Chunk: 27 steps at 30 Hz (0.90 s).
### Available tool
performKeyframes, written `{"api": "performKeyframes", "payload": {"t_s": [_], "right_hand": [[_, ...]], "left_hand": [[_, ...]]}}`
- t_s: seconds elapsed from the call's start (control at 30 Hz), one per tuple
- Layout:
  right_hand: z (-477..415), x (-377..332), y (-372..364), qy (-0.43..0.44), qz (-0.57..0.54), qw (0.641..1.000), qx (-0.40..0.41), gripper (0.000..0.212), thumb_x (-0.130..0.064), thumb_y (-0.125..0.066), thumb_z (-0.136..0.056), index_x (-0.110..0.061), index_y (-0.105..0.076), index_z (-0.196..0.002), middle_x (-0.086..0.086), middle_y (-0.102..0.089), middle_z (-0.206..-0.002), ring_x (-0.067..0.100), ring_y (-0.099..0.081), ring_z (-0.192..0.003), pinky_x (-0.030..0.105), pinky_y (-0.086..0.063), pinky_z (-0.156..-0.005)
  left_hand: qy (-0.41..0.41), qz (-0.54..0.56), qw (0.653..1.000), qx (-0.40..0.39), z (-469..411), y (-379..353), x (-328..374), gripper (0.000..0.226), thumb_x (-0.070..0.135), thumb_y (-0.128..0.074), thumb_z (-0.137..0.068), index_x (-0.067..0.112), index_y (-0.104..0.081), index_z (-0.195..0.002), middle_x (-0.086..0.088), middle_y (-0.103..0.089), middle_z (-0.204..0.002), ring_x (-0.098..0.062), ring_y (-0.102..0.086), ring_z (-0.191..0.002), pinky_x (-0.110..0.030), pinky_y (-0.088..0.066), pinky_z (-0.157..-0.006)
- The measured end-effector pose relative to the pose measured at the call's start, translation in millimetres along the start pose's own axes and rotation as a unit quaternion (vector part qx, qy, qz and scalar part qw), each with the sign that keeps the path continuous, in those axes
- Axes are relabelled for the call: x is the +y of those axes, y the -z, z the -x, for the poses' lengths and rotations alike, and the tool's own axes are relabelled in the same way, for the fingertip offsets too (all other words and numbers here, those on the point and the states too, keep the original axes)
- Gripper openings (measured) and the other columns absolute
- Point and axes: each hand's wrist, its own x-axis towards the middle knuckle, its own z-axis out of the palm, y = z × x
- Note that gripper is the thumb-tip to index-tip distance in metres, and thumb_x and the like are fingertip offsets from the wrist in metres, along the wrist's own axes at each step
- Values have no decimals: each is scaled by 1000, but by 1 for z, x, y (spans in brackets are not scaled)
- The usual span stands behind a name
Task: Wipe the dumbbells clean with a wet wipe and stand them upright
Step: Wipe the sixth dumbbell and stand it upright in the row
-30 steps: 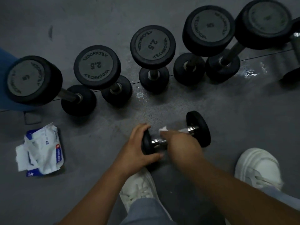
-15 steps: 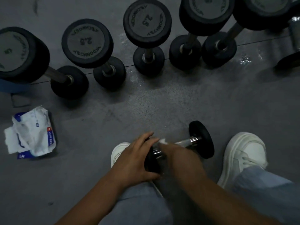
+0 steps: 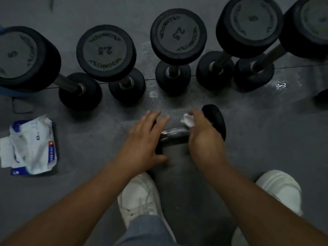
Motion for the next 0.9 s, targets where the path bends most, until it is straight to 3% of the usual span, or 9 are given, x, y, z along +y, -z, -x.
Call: {"api": "performKeyframes", "payload": {"t_s": [0.13, 0.23, 0.33, 0.4, 0.47, 0.57, 0.7, 0.83, 0.9], "right_hand": [[-39, -5, 4, 89, 51, 994, 39, 28, -5, -48, -90, -26, -57, -107, -7, -51, -110, 20, -59, -91, 34, -52, -78], [-64, -9, 1, 71, 63, 994, 61, 46, -6, -47, -91, -23, -55, -133, -2, -48, -137, 23, -59, -107, 26, -44, -85], [-61, -24, -16, 12, 114, 993, 5, 67, -9, -51, -89, -26, -31, -150, -4, -17, -159, 32, -61, -103, 33, -46, -82], [-56, -35, -26, 90, 135, 984, -70, 68, -13, -51, -87, -27, -29, -149, -10, -10, -160, 32, -62, -99, 35, -47, -79], [-65, -33, -23, 124, 124, 981, -82, 68, -11, -49, -86, -31, -29, -148, -13, -13, -159, 31, -62, -103, 40, -51, -81], [-82, -26, -19, 38, 90, 995, -27, 72, -7, -49, -85, -31, -27, -149, -8, -20, -158, 29, -58, -116, 43, -50, -93], [-72, -43, -31, 174, 150, 969, -90, 63, -16, -52, -86, -28, -32, -146, -7, -21, -155, 33, -63, -101, 41, -50, -78], [-95, -25, -12, 13, 133, 991, -26, 63, -19, -51, -89, -28, -29, -147, -1, -27, -154, 31, -57, -115, 40, -47, -90], [-79, -34, -20, 84, 160, 981, -73, 62, -23, -54, -87, -24, -31, -145, 0, -22, -153, 33, -60, -108, 38, -48, -82]], "left_hand": [[102, 132, 986, -20, -46, 30, -29, 101, 58, -83, -61, 26, -36, -146, 1, -44, -144, -17, -44, -130, -36, -40, -108], [173, 189, 958, 133, -61, 36, -39, 69, 57, -75, -73, 23, -54, -129, -1, -56, -125, -18, -54, -115, -29, -44, -95], [144, 183, 969, 78, -66, 30, -38, 105, 49, -84, -67, 20, -28, -151, -8, -29, -156, -18, -30, -143, -29, -29, -114], [127, 154, 979, 29, -70, 29, -45, 126, 40, -91, -58, 21, -12, -155, -10, -11, -162, -21, -15, -150, -38, -24, -121], [116, 94, 988, 22, -73, 30, -52, 128, 35, -92, -56, 21, -12, -155, -10, -8, -163, -24, -14, -150, -41, -25, -120], [117, 85, 989, 24, -75, 35, -51, 123, 35, -90, -58, 23, -14, -154, -3, -3, -164, -21, -16, -149, -37, -28, -118], [115, 121, 985, 38, -80, 34, -53, 119, 35, -90, -57, 22, -18, -152, -2, -13, -161, -22, -27, -145, -41, -36, -113], [98, 136, 984, 65, -76, 30, -52, 116, 32, -87, -54, 25, -20, -148, -1, -17, -158, -20, -32, -140, -41, -39, -111], [83, 155, 981, 82, -70, 24, -51, 113, 33, -87, -56, 18, -24, -149, -6, -19, -157, -19, -30, -142, -29, -32, -114]]}}
